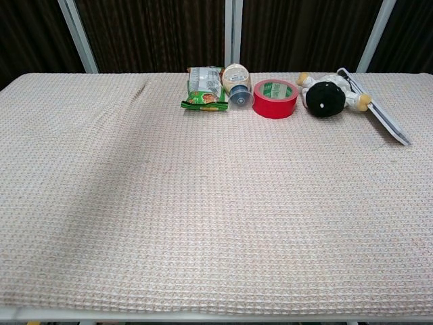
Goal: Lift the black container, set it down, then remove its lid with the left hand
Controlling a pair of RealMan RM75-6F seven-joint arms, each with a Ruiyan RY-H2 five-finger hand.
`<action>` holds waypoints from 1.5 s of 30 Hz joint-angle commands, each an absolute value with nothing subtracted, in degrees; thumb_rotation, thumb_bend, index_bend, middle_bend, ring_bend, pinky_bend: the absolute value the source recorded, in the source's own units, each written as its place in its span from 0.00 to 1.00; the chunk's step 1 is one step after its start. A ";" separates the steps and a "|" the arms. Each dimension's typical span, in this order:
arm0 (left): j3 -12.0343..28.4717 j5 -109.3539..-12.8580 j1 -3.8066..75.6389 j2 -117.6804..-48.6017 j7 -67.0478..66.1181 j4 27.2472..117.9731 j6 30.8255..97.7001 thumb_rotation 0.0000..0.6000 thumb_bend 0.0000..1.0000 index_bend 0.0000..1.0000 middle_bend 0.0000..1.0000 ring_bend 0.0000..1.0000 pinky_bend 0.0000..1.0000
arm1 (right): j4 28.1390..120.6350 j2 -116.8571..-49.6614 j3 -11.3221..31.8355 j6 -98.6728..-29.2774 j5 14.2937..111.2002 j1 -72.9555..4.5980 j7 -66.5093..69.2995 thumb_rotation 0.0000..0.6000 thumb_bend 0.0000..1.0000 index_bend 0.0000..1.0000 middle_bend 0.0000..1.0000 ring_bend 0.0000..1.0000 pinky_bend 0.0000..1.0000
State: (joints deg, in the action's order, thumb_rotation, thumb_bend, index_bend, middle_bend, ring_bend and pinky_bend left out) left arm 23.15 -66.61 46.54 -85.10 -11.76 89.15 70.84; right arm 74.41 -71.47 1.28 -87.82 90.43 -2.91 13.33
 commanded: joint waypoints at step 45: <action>19.67 -47.12 48.27 -90.16 -16.97 69.42 50.04 1.00 0.17 0.32 0.46 0.35 0.40 | 72.40 -72.37 1.60 -86.31 88.86 -3.13 14.50 1.00 0.21 0.00 0.00 0.00 0.04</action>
State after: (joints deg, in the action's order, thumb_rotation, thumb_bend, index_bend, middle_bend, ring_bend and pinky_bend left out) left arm 15.07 -59.30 46.26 -88.67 -8.68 78.43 54.06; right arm 72.40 -72.39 1.58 -86.33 88.88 -3.14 14.47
